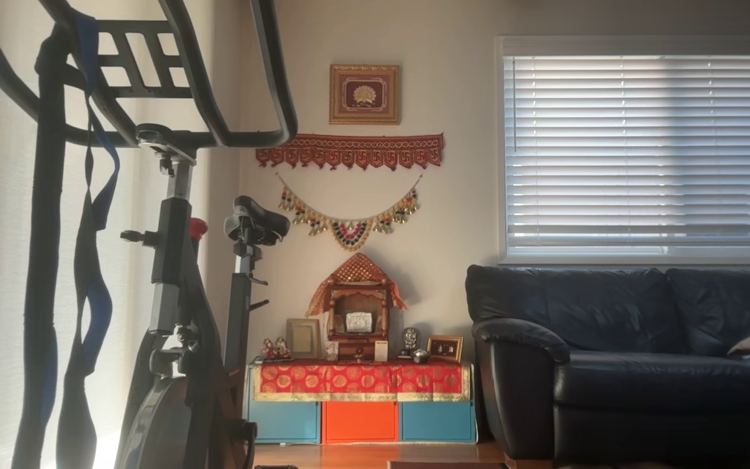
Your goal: Sort medicines into box.
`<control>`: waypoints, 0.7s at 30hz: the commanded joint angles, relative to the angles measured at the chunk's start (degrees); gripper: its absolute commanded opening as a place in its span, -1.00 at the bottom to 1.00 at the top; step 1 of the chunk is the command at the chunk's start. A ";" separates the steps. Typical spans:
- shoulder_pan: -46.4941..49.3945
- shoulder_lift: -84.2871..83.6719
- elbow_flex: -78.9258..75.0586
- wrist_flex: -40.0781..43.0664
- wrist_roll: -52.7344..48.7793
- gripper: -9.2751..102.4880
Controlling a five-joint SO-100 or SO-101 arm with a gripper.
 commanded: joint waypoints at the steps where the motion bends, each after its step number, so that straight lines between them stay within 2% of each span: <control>1: -2.55 0.53 -1.93 2.02 -1.14 -0.53; 21: -2.55 -1.41 -1.93 1.85 -1.49 -0.53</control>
